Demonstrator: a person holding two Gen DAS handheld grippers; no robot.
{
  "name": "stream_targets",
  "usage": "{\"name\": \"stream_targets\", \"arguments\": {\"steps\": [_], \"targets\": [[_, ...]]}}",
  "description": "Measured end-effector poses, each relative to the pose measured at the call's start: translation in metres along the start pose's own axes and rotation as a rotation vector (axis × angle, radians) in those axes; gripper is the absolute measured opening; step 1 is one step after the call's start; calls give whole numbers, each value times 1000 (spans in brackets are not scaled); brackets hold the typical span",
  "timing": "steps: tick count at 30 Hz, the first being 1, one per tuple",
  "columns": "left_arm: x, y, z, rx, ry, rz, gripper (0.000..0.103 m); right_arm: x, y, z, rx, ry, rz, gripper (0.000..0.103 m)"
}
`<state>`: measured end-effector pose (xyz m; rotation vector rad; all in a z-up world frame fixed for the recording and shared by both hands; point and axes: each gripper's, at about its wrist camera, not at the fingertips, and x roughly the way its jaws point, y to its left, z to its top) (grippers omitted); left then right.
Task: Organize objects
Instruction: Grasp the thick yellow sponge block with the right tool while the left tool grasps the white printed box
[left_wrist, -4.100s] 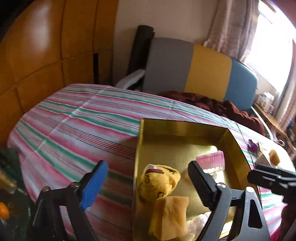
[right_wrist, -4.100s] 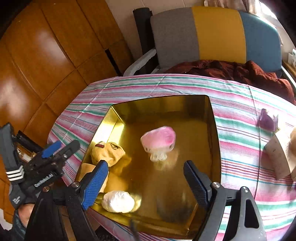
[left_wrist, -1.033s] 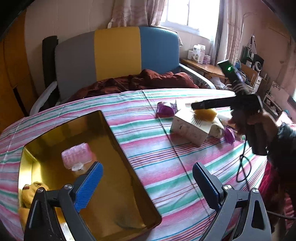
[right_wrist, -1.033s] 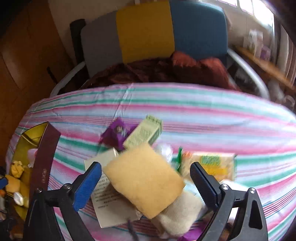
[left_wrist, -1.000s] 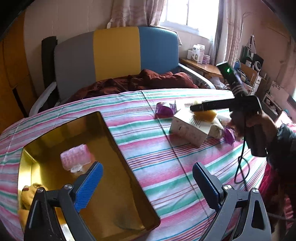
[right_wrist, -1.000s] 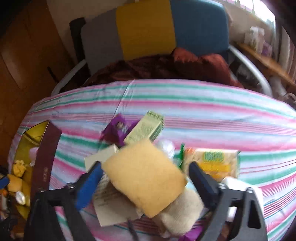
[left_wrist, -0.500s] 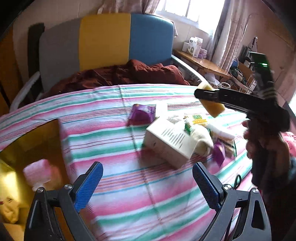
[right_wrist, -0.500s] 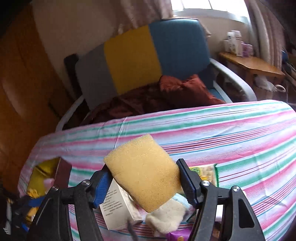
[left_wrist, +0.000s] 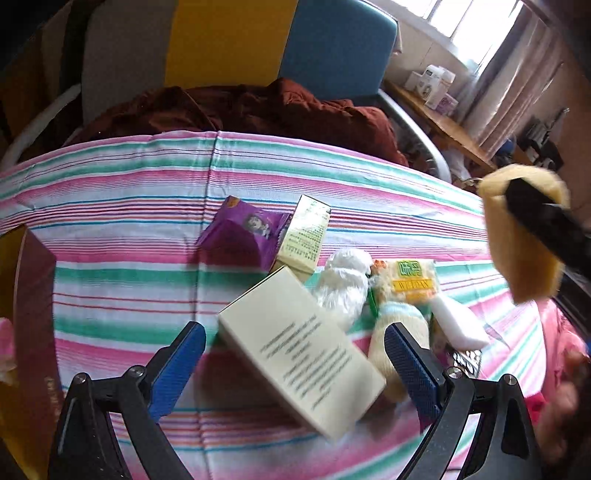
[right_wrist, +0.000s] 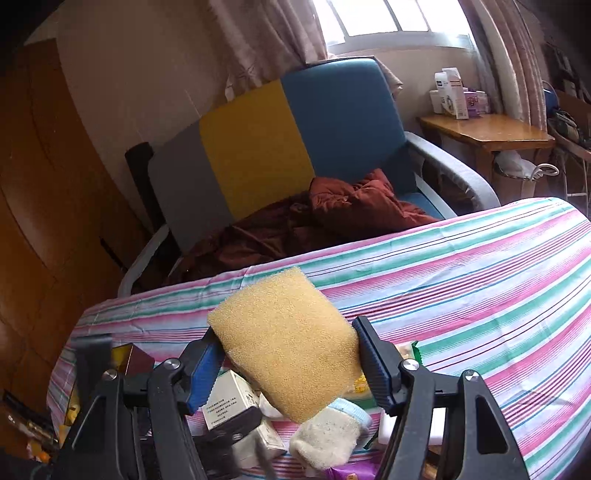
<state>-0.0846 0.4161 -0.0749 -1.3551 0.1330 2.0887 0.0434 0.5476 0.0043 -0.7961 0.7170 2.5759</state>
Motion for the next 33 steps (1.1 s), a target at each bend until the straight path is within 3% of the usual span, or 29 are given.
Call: {"name": "stream_targets", "arguments": {"steps": [3, 5, 10, 13, 20, 26, 33], "targets": [[13, -7, 1, 20, 17, 34, 98, -1, -1, 0, 3, -1, 7, 68], [21, -6, -2, 36, 34, 39, 93, 1, -1, -2, -5, 14, 4, 68], [6, 6, -19, 92, 21, -31, 65, 6, 13, -7, -71, 48, 29, 68], [-10, 11, -32, 158, 3, -37, 56, 15, 26, -14, -134, 92, 35, 68], [-29, 17, -57, 229, -19, -40, 54, 34, 31, -26, -178, 176, 0, 68], [-34, 6, -86, 356, -73, 32, 50, 43, 37, -36, -223, 223, -9, 68], [-40, 11, -88, 349, -78, 36, 50, 46, 35, -39, -226, 239, -19, 68]]}}
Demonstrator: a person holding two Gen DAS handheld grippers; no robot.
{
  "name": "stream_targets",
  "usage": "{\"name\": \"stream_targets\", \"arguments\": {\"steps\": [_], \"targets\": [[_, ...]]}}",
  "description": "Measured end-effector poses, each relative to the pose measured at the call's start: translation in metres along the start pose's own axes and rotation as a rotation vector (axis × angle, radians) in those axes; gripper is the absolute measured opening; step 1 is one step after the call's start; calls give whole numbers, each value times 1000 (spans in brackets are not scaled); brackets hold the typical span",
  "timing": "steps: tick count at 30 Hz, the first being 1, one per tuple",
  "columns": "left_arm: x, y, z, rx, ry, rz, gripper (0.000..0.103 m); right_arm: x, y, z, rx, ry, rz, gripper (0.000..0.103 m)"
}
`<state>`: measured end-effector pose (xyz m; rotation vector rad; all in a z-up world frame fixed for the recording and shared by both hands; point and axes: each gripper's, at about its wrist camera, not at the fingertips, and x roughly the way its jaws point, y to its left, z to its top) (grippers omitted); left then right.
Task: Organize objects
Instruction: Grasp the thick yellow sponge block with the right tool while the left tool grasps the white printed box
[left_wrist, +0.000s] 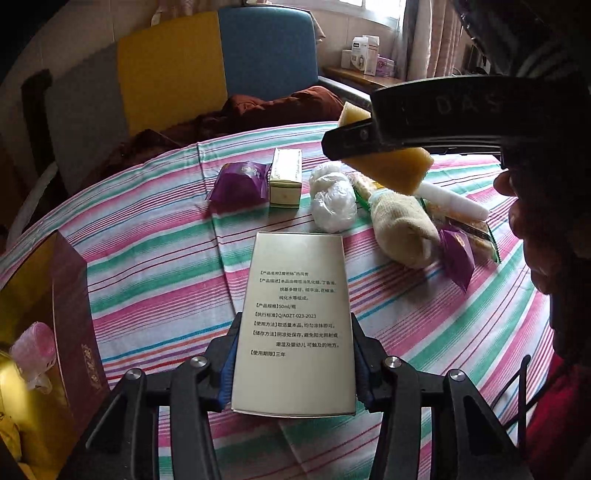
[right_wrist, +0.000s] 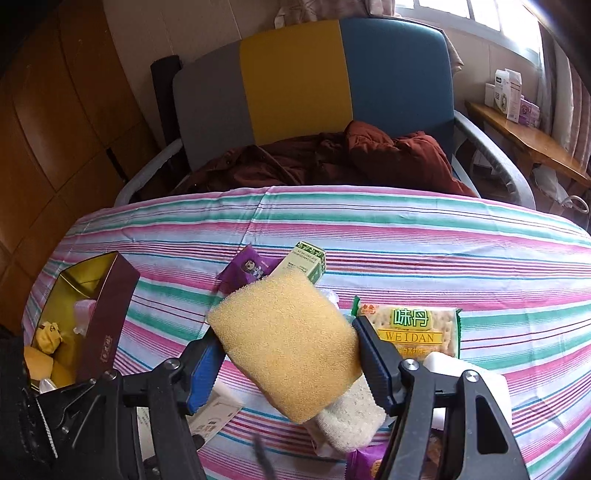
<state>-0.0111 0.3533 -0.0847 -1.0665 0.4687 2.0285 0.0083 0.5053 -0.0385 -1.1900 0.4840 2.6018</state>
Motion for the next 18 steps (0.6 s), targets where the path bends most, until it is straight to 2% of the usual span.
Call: {"name": "stream_targets", "arguments": {"steps": [18], "targets": [[-88, 21, -23, -10, -164, 53, 50, 11, 10, -5, -55, 42, -61, 68]]}}
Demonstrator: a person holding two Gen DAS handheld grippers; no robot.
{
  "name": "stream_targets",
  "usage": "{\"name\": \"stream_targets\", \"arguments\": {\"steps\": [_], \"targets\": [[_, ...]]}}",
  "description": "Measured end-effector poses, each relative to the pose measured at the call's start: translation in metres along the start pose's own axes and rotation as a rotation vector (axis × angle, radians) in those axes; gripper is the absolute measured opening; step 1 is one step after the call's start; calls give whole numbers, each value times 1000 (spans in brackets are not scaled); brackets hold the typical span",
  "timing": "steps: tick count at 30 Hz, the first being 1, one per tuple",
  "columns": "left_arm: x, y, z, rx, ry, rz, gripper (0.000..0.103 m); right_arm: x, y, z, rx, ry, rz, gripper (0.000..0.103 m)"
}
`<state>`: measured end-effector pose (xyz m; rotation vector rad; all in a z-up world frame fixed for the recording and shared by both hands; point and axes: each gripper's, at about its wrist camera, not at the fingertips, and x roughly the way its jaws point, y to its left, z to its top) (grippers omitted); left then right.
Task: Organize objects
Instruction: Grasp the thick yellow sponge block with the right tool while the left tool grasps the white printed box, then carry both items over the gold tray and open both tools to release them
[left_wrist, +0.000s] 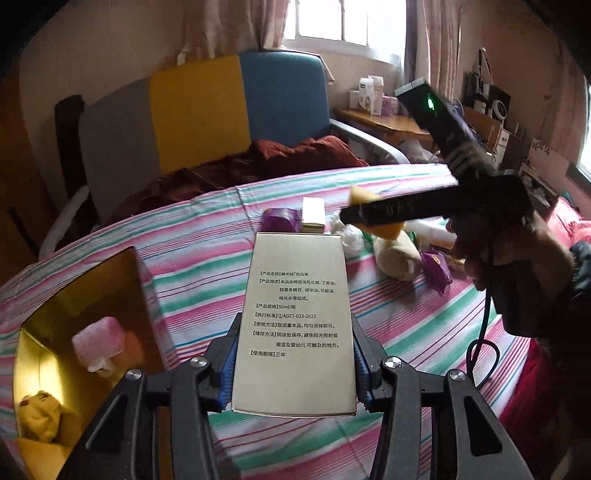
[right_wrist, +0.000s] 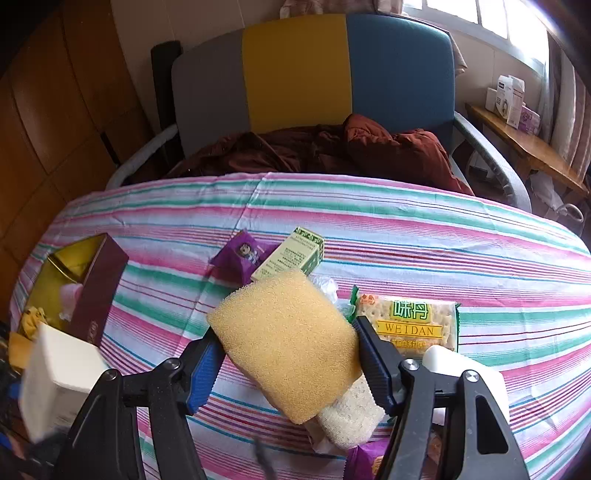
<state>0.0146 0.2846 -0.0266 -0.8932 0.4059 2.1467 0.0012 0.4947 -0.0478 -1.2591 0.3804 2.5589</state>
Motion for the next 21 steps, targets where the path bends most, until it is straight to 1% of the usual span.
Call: {"name": "stream_targets", "arguments": {"steps": [6, 10, 13, 16, 21], "targets": [[-22, 25, -5, -42, -21, 20, 50, 5, 9, -2, -13, 23, -35, 68], [-37, 46, -9, -70, -44, 44, 50, -1, 22, -1, -23, 18, -33, 68], [-46, 63, -16, -98, -55, 55, 50, -10, 38, -1, -25, 4, -10, 68], [-52, 78, -23, -130, -58, 67, 50, -22, 63, -1, -38, -14, 15, 68], [-64, 110, -40, -196, -62, 93, 50, -38, 110, -5, -55, -43, 98, 68]]}}
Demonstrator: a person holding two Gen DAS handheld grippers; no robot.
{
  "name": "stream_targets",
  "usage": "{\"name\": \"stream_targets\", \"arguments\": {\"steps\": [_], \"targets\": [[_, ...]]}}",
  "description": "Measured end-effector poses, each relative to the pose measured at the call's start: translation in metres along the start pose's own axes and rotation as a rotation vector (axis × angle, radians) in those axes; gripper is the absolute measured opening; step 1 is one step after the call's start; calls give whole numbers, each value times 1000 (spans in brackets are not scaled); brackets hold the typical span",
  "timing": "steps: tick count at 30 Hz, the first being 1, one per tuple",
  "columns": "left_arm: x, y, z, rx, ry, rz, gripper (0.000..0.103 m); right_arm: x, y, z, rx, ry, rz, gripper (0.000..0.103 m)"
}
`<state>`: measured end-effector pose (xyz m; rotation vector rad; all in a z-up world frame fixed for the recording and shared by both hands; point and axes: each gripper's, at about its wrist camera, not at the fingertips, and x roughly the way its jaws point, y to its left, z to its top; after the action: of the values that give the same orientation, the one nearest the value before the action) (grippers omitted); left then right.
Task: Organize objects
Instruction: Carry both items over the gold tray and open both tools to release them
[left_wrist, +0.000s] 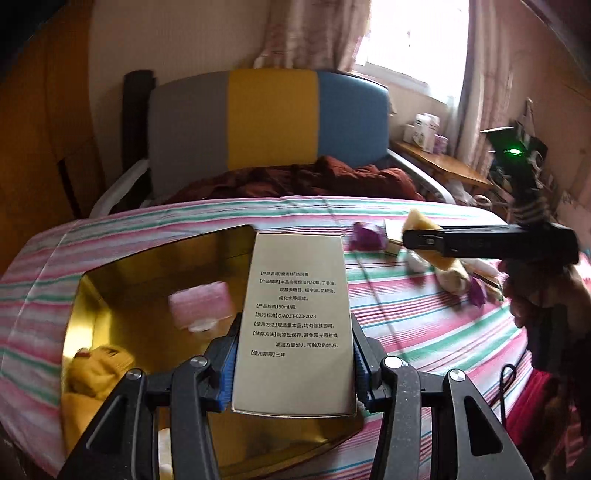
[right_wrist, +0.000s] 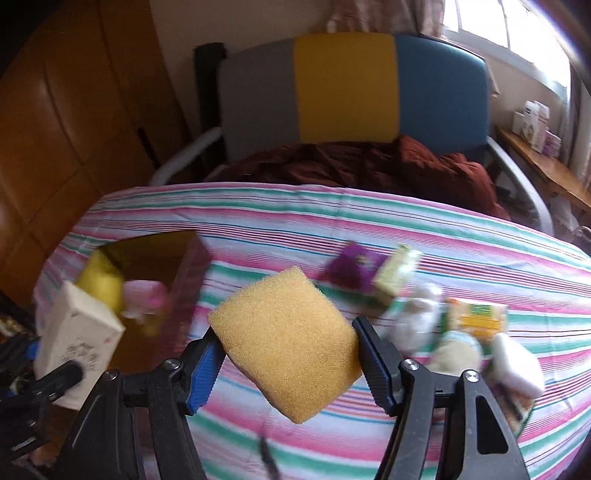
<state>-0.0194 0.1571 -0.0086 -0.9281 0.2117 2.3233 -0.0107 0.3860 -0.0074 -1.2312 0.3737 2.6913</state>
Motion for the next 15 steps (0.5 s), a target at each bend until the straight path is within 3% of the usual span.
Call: {"name": "stream_targets", "arguments": {"steps": [8, 15], "targets": [[-18, 74, -14, -117, -12, 109, 50, 5, 79, -2, -47, -12, 141, 68], [-17, 123, -17, -148, -6, 202, 50, 21, 130, -1, -74, 7, 198, 68]]}}
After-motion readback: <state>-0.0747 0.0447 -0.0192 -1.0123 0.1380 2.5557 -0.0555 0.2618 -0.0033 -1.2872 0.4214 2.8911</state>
